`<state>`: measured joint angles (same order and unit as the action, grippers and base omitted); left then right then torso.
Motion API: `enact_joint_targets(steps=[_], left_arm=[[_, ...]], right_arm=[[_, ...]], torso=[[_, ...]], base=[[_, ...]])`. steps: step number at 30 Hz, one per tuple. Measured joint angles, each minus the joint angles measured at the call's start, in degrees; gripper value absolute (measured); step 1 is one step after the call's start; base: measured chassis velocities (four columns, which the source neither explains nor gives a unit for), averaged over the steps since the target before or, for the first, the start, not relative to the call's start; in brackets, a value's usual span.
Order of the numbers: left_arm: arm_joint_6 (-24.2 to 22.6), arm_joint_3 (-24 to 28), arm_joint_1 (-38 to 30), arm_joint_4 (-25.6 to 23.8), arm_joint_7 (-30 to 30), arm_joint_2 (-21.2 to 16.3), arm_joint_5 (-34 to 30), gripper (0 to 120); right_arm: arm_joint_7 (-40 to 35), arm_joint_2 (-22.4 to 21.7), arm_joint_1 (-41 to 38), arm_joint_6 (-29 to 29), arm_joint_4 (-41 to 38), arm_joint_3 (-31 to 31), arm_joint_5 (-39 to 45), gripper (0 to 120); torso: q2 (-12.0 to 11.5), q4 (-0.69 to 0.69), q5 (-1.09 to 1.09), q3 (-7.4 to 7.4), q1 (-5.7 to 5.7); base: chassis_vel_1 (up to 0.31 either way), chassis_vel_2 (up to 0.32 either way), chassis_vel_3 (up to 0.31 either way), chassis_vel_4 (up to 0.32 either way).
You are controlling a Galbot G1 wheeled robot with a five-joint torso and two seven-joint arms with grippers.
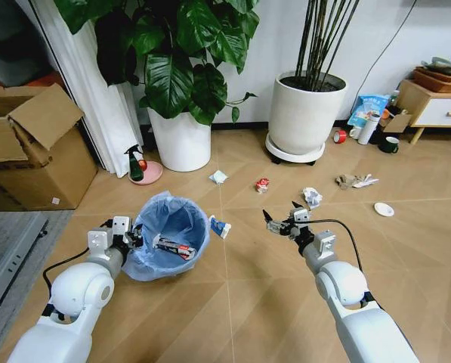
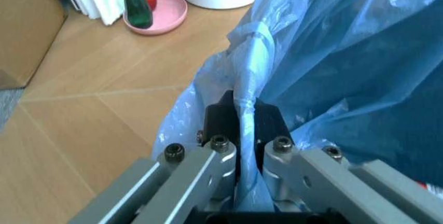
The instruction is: Pick up the trash bin and place the garbage on the floor into it.
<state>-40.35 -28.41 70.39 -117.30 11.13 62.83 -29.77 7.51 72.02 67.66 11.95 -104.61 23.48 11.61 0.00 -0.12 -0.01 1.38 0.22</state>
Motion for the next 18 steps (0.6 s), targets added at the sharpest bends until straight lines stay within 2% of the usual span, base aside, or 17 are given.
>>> enact_joint_targets(steps=[9, 18], left_arm=[[0.0, 0.3, -0.1, 0.0, 0.1, -0.2, 0.0, 0], [0.1, 0.1, -0.3, -0.1, 0.1, -0.4, -0.1, 0]], right_arm=[[0.1, 0.0, 0.6, -0.1, 0.3, 0.2, -0.1, 100], [0.3, 0.3, -0.2, -0.1, 0.8, -0.2, -0.2, 100]], torso=[[0.0, -0.01, -0.05, -0.01, 0.0], [0.0, 0.0, -0.05, -0.02, -0.01]], base=[[-0.109, 0.174, 0.106, -0.186], [-0.081, 0.23, 0.087, -0.227]])
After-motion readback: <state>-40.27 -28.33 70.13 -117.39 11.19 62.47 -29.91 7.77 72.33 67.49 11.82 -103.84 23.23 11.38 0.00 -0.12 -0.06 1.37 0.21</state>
